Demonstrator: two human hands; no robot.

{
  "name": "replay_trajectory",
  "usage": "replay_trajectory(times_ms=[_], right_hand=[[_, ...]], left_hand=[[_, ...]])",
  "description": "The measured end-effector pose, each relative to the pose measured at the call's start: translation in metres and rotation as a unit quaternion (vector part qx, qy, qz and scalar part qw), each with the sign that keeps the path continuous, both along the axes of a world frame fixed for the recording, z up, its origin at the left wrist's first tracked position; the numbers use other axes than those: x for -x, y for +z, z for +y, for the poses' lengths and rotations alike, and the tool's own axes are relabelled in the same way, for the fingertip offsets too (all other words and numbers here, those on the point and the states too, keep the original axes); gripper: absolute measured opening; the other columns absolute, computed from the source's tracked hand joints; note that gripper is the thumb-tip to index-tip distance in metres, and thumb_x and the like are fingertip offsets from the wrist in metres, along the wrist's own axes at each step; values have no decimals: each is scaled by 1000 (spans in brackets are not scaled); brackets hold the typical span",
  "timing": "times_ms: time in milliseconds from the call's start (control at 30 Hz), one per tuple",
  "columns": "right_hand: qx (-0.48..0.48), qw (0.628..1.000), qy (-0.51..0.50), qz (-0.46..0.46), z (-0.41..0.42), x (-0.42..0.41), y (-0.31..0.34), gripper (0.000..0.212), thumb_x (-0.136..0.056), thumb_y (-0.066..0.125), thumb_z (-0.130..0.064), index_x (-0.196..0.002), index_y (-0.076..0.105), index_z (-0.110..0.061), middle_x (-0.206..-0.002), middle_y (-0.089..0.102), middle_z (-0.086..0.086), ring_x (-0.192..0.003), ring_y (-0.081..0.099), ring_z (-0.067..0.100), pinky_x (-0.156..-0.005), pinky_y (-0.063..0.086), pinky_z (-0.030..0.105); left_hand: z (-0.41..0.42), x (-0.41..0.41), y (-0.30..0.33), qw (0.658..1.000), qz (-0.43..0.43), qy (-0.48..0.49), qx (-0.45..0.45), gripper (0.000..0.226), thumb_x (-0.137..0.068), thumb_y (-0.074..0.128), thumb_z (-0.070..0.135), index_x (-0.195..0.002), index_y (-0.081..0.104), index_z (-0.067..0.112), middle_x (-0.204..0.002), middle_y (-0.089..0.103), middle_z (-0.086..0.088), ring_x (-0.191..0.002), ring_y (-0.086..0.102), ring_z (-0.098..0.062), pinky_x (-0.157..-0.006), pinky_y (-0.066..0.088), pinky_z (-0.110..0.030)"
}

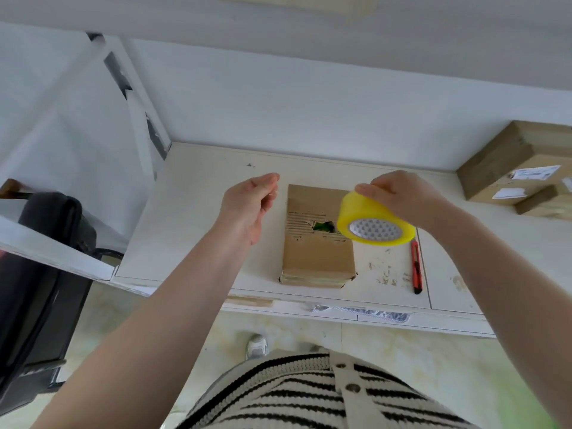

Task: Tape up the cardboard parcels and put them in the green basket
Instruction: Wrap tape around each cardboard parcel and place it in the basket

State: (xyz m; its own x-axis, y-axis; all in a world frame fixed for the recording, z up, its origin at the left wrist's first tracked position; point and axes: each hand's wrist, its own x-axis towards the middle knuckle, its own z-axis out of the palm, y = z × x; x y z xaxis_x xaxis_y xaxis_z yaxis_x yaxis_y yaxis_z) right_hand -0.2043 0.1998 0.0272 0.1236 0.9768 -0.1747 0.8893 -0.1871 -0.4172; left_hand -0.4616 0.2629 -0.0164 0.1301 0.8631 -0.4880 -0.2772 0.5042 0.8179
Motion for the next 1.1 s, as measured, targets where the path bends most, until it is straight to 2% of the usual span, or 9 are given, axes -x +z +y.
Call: replay_trajectory(times_ms=[233, 433, 567, 633, 733, 833, 900, 1000, 1100], right_hand=[[80, 989, -24, -121, 20, 12, -19, 59, -86, 49, -67, -67, 64, -14, -64, 59, 4, -64, 58, 21, -56, 37, 28], [78, 985, -21, -155, 26, 15, -27, 61, -85, 49, -68, -72, 69, -12, -65, 64, 5, -62, 59, 18, -52, 34, 25], [78, 983, -20, -164, 28, 16, -29, 59, -87, 49, -67, -62, 63, -15, -59, 58, 2, -58, 57, 17, -51, 30, 25], [76, 983, -20, -167, 27, 15, -30, 60, -87, 49, -67, -67, 66, -13, -62, 61, 4, -58, 56, 16, -50, 30, 25], [76, 982, -24, -169, 26, 13, -32, 61, -87, 48, -68, -79, 72, -13, -70, 67, 5, -60, 56, 13, -51, 32, 24], [73, 983, -28, -164, 26, 11, -35, 62, -87, 48, -68, -77, 71, -11, -63, 62, 4, -56, 54, 14, -51, 32, 24], [70, 983, -30, -164, 25, 11, -36, 59, -87, 48, -68, -74, 70, -15, -64, 63, 3, -57, 54, 11, -50, 30, 23], [69, 985, -34, -158, 23, 12, -35, 56, -86, 48, -70, -67, 66, -20, -60, 60, -1, -57, 53, 9, -50, 27, 23], [73, 985, -37, -149, 24, 14, -36, 55, -86, 48, -69, -64, 63, -21, -56, 56, -3, -57, 53, 10, -50, 27, 23]], left_hand=[[-17, -8, -66, 994, 81, 33, 71, 44, -88, 74, 20, -47, 59, 21, -52, 46, 5, -57, 36, -15, -78, 37, -33], [-22, -19, -92, 983, 65, 71, 155, 20, -84, 79, 21, -66, 72, 21, -71, 68, 5, -76, 61, -16, -92, 49, -31], [-23, -23, -101, 983, 61, 76, 157, 15, -86, 77, 20, -71, 73, 19, -78, 71, 4, -81, 65, -15, -88, 53, -28], [-23, -25, -102, 984, 55, 75, 155, 15, -88, 75, 18, -73, 73, 17, -77, 71, 1, -82, 65, -18, -85, 56, -28], [-24, -30, -103, 985, 36, 63, 157, 13, -89, 73, 16, -76, 73, 13, -84, 74, -6, -89, 68, -25, -90, 58, -36], [-24, -35, -103, 985, 47, 52, 158, 9, -90, 73, 22, -88, 68, 15, -102, 73, -9, -94, 67, -28, -91, 57, -44], [-26, -36, -106, 988, 61, 53, 135, 16, -90, 71, 25, -94, 58, 17, -95, 65, -5, -80, 61, -21, -79, 56, -33], [-26, -32, -108, 988, 152, 8, -11, 18, -95, 64, 19, -83, 50, 18, -76, 50, 1, -62, 45, -11, -55, 40, -12], [-20, -24, -110, 969, 226, -45, -87, 14, -96, 62, 18, -92, 48, 17, -94, 47, -5, -69, 45, -13, -67, 40, -19]])
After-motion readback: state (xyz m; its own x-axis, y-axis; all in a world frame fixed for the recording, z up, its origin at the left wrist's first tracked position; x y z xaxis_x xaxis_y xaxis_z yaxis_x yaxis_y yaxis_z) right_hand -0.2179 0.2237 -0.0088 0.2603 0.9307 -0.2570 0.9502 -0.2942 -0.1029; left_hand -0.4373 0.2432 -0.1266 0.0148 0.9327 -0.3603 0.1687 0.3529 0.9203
